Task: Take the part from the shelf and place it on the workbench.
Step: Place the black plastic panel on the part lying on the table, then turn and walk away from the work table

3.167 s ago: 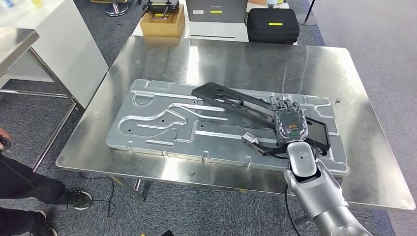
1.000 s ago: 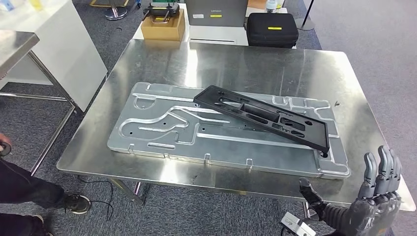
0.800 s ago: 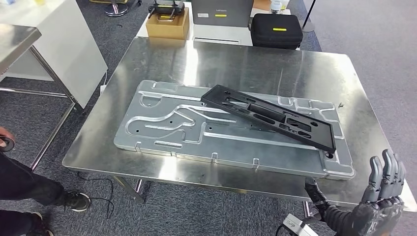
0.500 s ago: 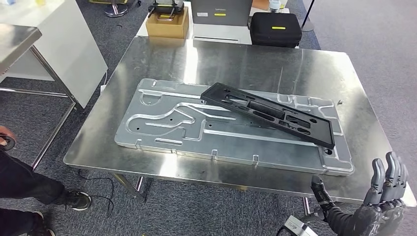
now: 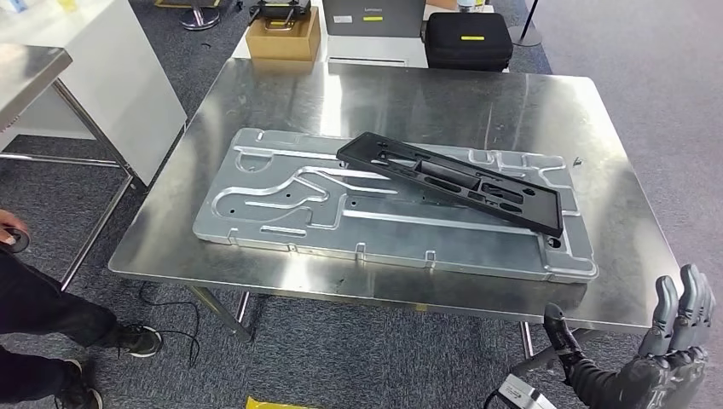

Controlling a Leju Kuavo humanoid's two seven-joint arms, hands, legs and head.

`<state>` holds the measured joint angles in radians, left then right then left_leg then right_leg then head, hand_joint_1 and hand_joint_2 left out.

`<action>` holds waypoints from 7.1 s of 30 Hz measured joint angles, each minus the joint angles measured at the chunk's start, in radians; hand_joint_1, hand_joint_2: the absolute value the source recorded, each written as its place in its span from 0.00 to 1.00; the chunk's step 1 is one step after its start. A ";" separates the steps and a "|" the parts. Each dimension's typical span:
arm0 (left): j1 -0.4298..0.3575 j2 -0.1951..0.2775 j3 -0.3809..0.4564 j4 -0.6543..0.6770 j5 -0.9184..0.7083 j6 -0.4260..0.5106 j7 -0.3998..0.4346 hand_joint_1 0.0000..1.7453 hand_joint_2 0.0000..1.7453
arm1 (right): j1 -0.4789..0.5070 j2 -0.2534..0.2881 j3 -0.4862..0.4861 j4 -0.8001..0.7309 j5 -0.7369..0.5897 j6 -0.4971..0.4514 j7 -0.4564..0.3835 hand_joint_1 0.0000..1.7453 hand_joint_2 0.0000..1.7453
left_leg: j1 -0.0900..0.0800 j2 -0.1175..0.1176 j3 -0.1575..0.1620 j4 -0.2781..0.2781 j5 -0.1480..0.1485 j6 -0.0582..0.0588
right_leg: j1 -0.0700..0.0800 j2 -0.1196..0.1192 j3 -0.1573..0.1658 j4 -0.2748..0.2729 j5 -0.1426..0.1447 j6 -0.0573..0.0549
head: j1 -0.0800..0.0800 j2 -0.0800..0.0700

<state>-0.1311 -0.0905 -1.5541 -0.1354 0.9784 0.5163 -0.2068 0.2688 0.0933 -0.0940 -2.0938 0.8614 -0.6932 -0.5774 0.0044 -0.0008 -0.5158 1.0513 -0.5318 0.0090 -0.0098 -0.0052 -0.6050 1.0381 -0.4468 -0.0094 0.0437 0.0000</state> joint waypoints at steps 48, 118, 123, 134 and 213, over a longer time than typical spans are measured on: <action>-0.002 -0.004 -0.001 0.000 0.015 0.015 -0.006 0.00 0.00 | 0.033 0.041 -0.041 -0.021 -0.039 0.000 -0.044 0.00 1.00 | 0.004 0.012 -0.084 -0.028 0.104 0.008 | -0.006 0.007 0.126 -0.028 -0.093 0.034 | -0.001 0.000; 0.007 0.014 0.014 0.001 0.126 0.029 -0.042 0.00 0.00 | -0.220 0.060 -0.370 1.346 -0.195 0.170 -0.110 0.00 0.75 | 0.007 0.009 -0.171 0.234 -0.063 -0.018 | -0.005 -0.002 0.065 -0.052 -0.033 -0.006 | -0.001 0.000; 0.006 0.014 0.014 0.001 0.129 0.029 -0.037 0.00 0.00 | -0.237 0.061 -0.377 1.476 -0.297 0.330 -0.116 0.00 0.00 | 0.003 0.007 0.026 -0.038 0.013 -0.001 | -0.003 -0.002 0.039 -0.033 -0.017 0.010 | -0.001 0.000; 0.009 0.014 0.013 0.001 0.142 0.030 -0.035 0.00 0.00 | -0.258 0.053 -0.377 1.659 -0.380 0.398 -0.112 0.00 0.00 | 0.001 0.018 0.001 -0.069 0.042 0.050 | -0.006 0.002 -0.072 0.235 -0.137 0.052 | 0.001 0.000; 0.028 0.012 0.012 0.002 0.234 0.051 -0.034 0.00 0.00 | -0.275 0.088 -0.526 1.881 -0.376 0.429 0.439 0.00 0.00 | 0.007 -0.030 -0.041 0.060 -0.008 0.011 | 0.005 0.084 0.032 -0.013 -0.022 -0.006 | 0.003 0.000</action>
<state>-0.1030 -0.0786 -1.5426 -0.1338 1.2120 0.5670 -0.2407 -0.0064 0.1814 -0.6197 -0.2132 0.4852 -0.2640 -0.1385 0.0117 -0.0309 -0.5570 1.1116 -0.5403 0.0195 -0.0046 0.0789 -0.5732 1.0253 -0.4692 -0.0151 0.0470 0.0000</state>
